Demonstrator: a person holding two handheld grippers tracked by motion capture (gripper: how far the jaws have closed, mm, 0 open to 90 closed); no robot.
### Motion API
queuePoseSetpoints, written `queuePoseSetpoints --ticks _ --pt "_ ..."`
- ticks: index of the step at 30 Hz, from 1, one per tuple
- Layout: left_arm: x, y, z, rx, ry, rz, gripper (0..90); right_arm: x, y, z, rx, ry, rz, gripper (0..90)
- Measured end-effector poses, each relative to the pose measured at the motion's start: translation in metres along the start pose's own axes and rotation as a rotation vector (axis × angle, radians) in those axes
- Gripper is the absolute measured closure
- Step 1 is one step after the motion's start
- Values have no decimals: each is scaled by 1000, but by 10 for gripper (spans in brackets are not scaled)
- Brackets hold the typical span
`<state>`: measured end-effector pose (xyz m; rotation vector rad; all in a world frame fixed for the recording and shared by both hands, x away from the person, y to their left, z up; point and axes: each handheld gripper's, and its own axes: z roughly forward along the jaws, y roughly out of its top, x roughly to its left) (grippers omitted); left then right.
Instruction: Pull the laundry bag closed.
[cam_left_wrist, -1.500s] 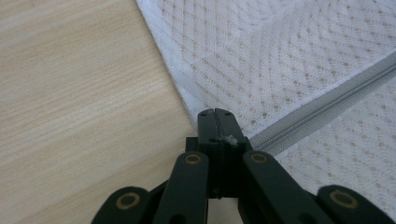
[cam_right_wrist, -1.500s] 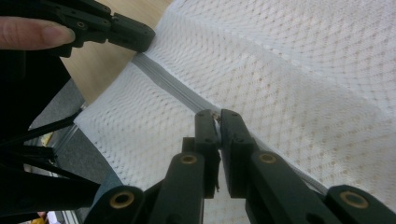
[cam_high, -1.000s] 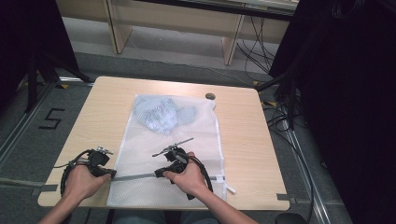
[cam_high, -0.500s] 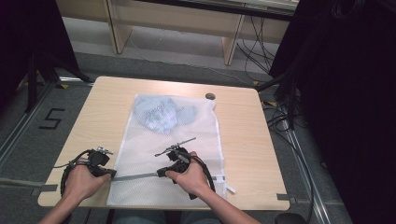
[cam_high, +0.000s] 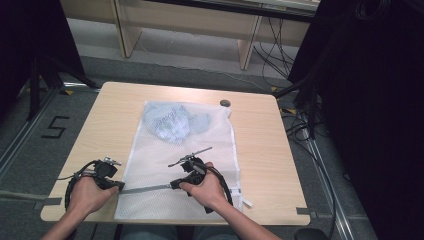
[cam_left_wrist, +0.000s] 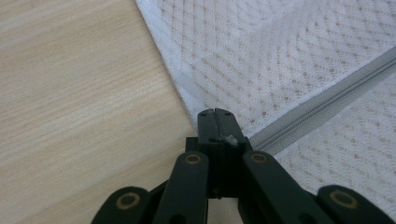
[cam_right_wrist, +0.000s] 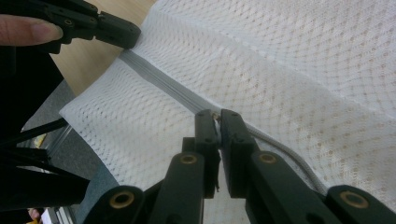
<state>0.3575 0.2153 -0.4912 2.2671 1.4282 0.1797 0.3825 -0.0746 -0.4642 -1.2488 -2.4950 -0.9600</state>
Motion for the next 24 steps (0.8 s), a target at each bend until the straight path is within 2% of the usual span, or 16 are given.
queuePoseSetpoints --ticks 8,14,16,20,22,23,24 --pt "0 0 0 1 0 1 900 -4 -2 -2 -7 -2 -10 869" --pt "0 0 0 0 0 2 900 -6 -3 -6 6 -20 16 869" --pt "0 0 1 -5 -4 1 900 -7 -3 -6 -3 -15 5 869" --pt "0 0 0 -5 -3 0 900 -7 -4 -6 6 -13 15 869" --pt "0 0 0 -5 -3 1 900 -8 -4 -7 -1 -22 -1 869" --pt "0 0 0 -5 -3 1 900 -8 -4 -6 2 -21 5 869" --pt "0 0 0 -1 -1 1 900 -7 -4 -7 10 -48 25 869"
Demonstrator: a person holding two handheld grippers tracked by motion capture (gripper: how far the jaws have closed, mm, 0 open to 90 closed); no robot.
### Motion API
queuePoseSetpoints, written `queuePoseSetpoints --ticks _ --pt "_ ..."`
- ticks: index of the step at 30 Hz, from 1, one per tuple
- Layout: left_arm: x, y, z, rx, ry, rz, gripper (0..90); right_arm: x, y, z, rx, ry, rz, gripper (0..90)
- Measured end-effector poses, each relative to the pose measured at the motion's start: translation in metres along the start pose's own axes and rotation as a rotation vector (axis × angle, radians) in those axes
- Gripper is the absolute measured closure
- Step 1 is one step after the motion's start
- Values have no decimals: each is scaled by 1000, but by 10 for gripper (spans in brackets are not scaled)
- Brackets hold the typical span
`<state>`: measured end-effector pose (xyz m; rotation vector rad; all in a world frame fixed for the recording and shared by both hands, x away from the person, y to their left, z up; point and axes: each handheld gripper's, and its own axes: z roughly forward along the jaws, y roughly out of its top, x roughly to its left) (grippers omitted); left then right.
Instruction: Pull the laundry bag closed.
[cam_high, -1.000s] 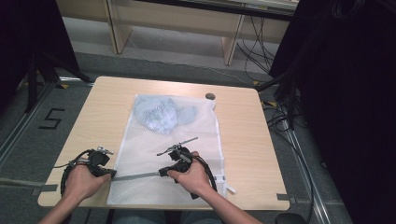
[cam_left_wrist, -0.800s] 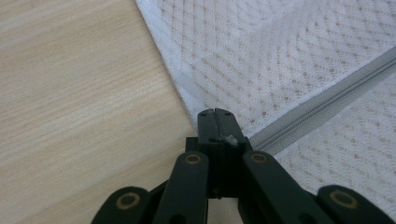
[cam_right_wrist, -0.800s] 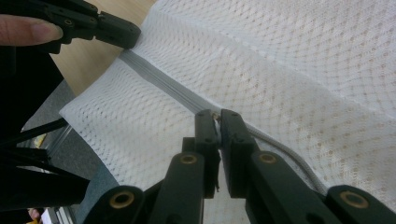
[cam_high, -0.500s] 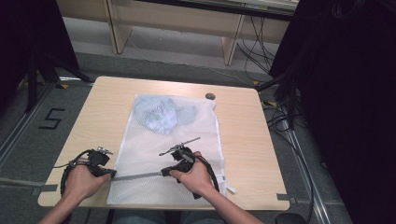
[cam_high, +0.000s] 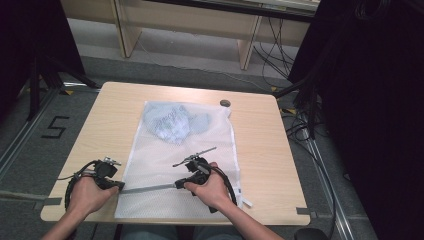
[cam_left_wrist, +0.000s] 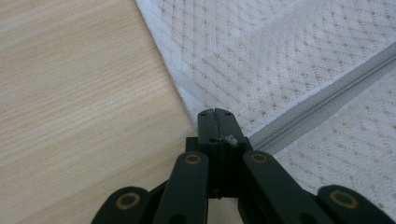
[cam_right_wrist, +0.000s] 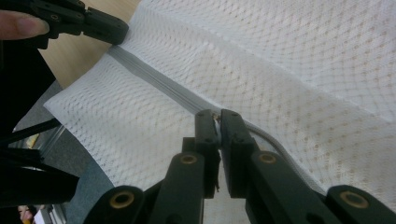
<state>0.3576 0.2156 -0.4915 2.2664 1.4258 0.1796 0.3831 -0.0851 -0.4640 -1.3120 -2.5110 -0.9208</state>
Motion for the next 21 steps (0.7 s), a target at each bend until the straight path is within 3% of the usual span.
queuePoseSetpoints --ticks 2,3,6,7,11,15,16,21 --pt "0 0 0 -4 -2 0 900 0 0 0 -4 9 3 869" --pt "0 0 0 -4 -3 -1 900 -2 0 0 -22 23 -33 869" --pt "0 0 0 -4 -2 1 900 -2 -1 -2 -7 28 -7 869" --pt "0 0 0 1 2 1 900 -3 -1 -1 -15 28 -24 869" --pt "0 0 0 3 1 3 900 -3 -2 -2 -12 24 -11 869" --pt "0 0 0 -4 -2 0 900 -7 -2 -3 -16 32 -22 869" --pt "0 0 0 -4 -2 0 900 -8 -2 -3 -26 31 -45 869" --pt "0 0 0 -1 0 1 900 -8 -3 -5 -17 23 -6 869"
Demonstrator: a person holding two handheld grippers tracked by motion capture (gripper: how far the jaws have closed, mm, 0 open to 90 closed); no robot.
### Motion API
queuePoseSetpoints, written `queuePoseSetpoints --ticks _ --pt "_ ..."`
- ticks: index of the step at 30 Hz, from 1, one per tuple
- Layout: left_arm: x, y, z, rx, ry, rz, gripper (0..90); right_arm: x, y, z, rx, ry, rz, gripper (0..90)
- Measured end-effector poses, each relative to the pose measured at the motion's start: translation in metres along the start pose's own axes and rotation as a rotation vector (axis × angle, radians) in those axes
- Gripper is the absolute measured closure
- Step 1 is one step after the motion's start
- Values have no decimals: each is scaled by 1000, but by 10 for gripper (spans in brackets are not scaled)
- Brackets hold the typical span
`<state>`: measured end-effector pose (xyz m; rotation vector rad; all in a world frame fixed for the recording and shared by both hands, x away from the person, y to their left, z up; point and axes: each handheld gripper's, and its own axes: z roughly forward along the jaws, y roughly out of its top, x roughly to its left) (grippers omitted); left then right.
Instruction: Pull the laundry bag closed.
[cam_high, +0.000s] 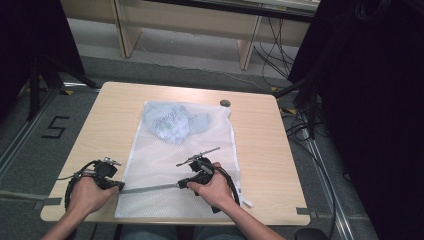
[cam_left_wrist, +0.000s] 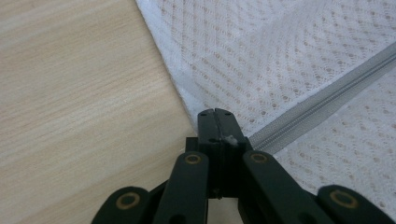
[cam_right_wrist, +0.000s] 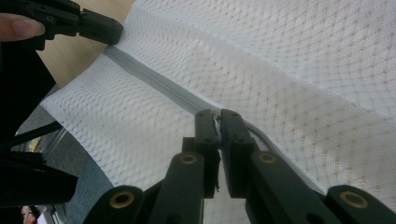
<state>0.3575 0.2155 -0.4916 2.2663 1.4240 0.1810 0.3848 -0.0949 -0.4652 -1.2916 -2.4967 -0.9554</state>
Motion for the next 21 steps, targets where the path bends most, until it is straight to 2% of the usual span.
queuePoseSetpoints --ticks 1,3,6,7,9,11,12,14,16,17,18,19,21 --pt "0 0 0 0 0 0 900 -1 0 0 -1 7 -11 868" --pt "0 0 0 -3 -2 -2 900 0 -1 -2 13 3 18 869" --pt "0 0 0 -3 -2 -1 900 -3 -1 -2 -4 8 5 869" --pt "0 0 0 -1 -5 -3 900 -2 -2 -3 11 1 22 868" --pt "0 0 0 -2 -3 -4 900 -2 -2 -3 9 2 26 869" --pt "0 0 0 -4 -2 -3 900 -4 -2 -3 2 -7 2 868" --pt "0 0 0 -3 -1 -2 900 -4 -2 -3 -4 5 1 868" --pt "0 0 0 -3 -2 -2 900 -5 -3 -4 -2 -7 5 868" --pt "0 0 0 -4 -2 -4 900 -6 -3 -5 -3 3 6 869" --pt "0 0 0 -3 -2 -4 900 -7 -3 -4 -7 -2 -10 869" --pt "0 0 0 -4 -3 -3 900 -4 -3 -5 10 -5 47 869" --pt "0 0 0 -3 -3 -3 900 -7 -4 -6 -5 -5 9 869" --pt "0 0 0 -3 -4 -5 900 -8 -4 -6 -5 -1 7 869"
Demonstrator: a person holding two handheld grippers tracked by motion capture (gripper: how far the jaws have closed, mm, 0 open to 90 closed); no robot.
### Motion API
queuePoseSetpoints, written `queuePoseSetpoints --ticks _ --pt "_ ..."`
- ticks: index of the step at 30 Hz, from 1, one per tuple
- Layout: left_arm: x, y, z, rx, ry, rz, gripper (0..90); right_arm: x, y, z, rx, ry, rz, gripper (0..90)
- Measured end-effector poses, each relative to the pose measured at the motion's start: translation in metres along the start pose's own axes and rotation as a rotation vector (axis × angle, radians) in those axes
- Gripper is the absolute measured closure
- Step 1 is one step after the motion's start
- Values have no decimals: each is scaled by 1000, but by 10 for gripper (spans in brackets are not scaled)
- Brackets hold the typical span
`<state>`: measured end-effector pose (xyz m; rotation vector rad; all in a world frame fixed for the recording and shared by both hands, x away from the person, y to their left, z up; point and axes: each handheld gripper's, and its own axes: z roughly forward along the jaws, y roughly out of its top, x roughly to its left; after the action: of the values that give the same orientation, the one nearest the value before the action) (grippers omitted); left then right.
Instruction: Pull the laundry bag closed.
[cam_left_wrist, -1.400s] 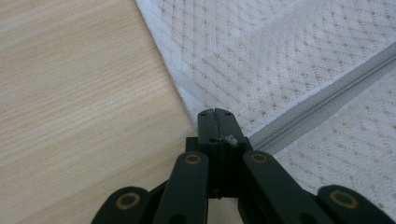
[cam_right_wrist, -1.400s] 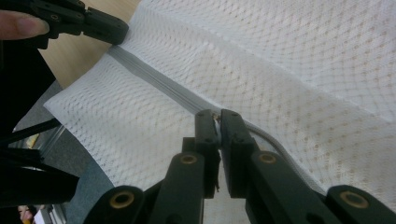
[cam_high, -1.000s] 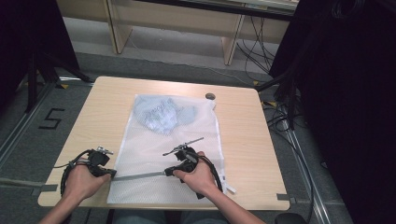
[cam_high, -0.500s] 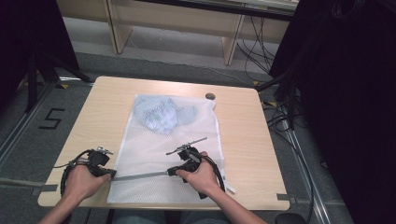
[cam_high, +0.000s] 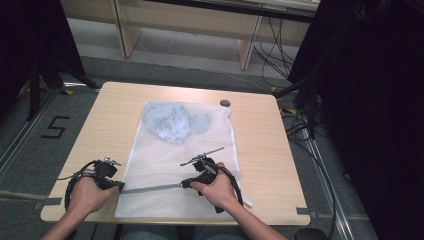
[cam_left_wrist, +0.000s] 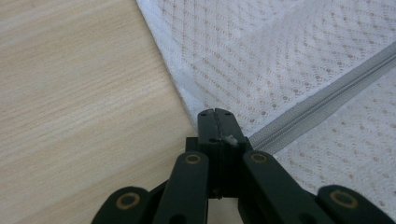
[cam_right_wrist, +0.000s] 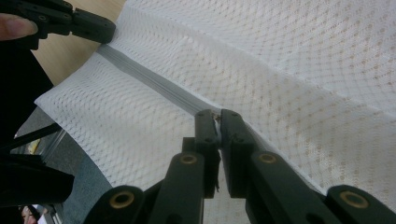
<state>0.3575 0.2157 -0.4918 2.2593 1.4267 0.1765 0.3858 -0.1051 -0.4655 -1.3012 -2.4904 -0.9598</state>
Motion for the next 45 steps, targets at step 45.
queuePoseSetpoints --ticks 45 --pt "0 0 0 -1 1 2 900 -13 -8 -13 10 -26 29 869"
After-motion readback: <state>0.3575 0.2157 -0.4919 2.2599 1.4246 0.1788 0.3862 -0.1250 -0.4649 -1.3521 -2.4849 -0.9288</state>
